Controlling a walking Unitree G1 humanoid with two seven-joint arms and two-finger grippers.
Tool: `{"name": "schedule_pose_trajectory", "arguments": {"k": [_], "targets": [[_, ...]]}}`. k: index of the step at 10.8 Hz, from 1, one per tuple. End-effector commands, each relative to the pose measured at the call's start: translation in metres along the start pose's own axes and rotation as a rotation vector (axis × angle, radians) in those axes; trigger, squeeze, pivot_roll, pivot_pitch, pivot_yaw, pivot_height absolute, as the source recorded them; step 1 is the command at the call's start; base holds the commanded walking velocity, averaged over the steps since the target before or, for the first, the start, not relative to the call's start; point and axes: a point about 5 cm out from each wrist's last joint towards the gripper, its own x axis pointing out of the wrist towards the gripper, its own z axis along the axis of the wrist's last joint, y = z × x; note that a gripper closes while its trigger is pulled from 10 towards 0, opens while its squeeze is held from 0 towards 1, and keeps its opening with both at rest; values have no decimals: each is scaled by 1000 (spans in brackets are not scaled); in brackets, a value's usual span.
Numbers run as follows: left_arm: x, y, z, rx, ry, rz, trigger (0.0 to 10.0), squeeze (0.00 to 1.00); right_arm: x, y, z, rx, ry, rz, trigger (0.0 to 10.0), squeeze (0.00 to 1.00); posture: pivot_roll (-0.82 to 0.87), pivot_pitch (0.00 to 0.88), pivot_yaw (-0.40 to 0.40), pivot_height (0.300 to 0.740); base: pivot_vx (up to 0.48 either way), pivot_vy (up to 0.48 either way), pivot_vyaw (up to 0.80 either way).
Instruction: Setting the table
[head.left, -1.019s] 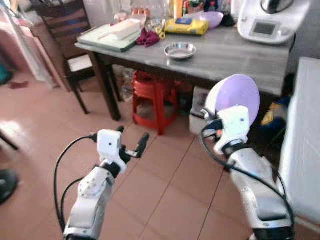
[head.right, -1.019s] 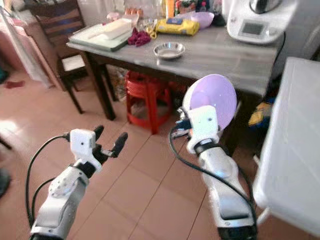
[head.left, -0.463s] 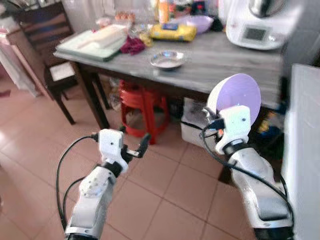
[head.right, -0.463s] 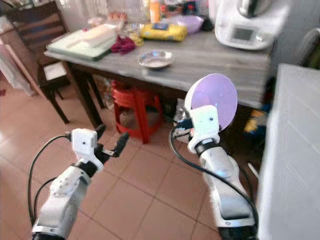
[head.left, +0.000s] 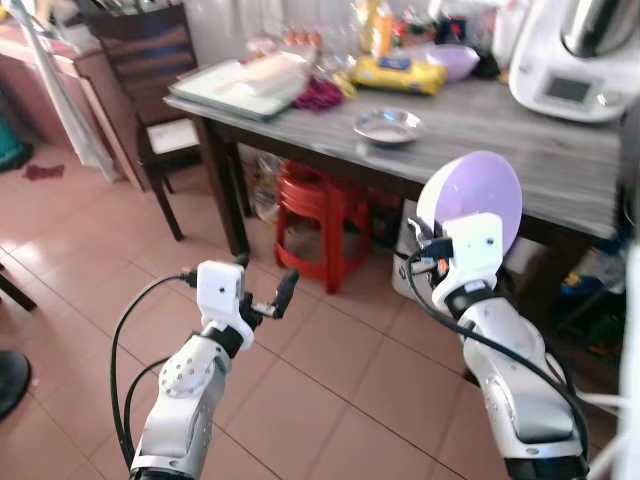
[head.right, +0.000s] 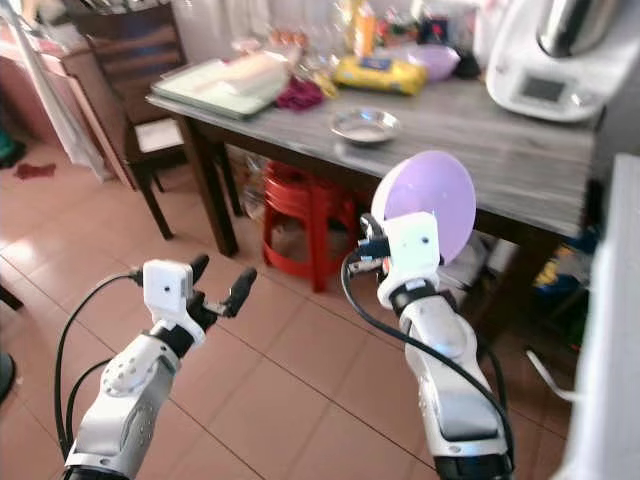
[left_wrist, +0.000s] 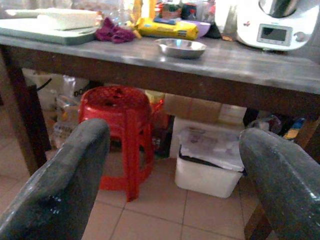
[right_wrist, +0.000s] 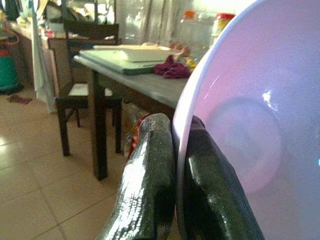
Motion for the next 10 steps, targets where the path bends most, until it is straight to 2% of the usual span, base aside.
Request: {"name": "schedule_pose_trajectory", "arguments": {"k": [1,5,7,8,10], "targets": [[3,6,4,21,-8,10,10000,0,2,4,1,3,-11,13,10000,0,-32,43,65,740,0,480,0],[4,6,6,27,-12,2,10000,0,2,5,-1,15,-17,-18,10000,0,-26,36,82,740,0,480,0],[5,6,6,28,-11,-1,10000,0,1,5,-3,17,-17,-25,10000,0,-26,36,87,740,0,480,-428],[6,5,7,32,-22,2,10000,0,1,4,-4,15,-18,-31,10000,0,-28,34,86,740,0,292,0],[7,-1,9,13,-46,-22,10000,0,0,0,-4,5,-20,-63,10000,0,-30,31,85,740,0,0,0]]}}
